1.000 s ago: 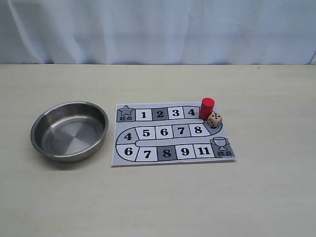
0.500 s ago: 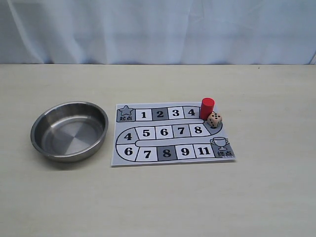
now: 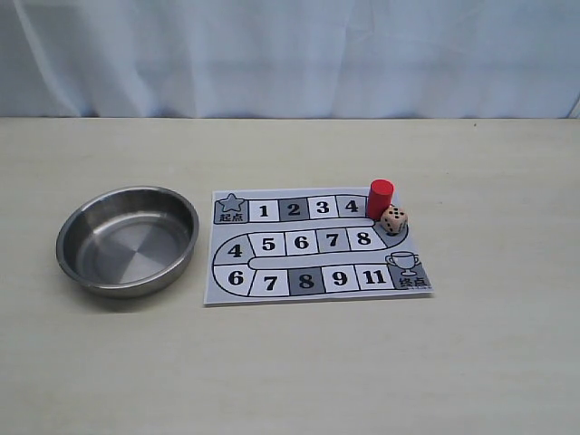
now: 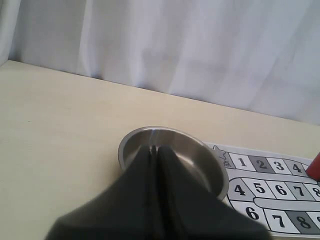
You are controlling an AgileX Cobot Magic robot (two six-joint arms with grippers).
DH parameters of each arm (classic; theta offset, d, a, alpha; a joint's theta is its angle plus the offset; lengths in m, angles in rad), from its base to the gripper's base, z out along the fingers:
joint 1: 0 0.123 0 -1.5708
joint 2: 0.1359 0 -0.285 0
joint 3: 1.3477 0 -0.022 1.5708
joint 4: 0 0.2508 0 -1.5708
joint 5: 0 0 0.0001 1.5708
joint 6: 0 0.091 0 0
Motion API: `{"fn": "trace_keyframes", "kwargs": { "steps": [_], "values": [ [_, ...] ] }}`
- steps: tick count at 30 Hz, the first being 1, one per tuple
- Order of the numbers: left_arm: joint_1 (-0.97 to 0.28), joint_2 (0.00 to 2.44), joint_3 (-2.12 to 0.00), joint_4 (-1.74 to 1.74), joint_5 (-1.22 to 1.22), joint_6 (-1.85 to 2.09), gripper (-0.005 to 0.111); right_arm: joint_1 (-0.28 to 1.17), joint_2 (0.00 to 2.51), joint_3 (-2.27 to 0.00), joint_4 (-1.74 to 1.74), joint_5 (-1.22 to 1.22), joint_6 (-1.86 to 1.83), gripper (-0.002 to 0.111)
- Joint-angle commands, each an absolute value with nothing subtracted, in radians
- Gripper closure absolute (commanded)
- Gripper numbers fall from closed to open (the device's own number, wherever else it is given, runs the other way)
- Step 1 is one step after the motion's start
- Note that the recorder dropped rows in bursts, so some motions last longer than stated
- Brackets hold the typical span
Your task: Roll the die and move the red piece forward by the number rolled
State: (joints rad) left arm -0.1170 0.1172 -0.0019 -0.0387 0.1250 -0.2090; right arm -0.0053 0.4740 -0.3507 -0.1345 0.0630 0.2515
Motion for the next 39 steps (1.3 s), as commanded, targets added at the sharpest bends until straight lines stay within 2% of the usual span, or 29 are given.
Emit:
{"fn": "trace_keyframes", "kwargs": {
  "steps": [1,7,13,17,39],
  "values": [
    [-0.117,0.107,0.0,-0.038,0.116,-0.215,0.107,-0.01,0.468,-0.347,-0.134,0.057,0.247,0.104],
    [-0.115,0.048,0.0,0.019,0.135,-0.183,0.107,-0.01,0.468,-0.347,-0.134,0.057,0.247,0.104],
    [-0.075,0.0,0.0,0.079,0.334,-0.18,0.107,-0.01,0.468,-0.347,-0.134,0.057,0.247,0.104],
    [-0.013,0.0,0.0,0.077,0.335,-0.18,0.107,-0.01,0.469,-0.347,-0.134,0.053,0.247,0.104],
    [-0.036,0.0,0.0,0.068,0.339,-0.18,0.107,-0.01,0.469,-0.347,-0.134,0.053,0.247,0.104]
  ]
}}
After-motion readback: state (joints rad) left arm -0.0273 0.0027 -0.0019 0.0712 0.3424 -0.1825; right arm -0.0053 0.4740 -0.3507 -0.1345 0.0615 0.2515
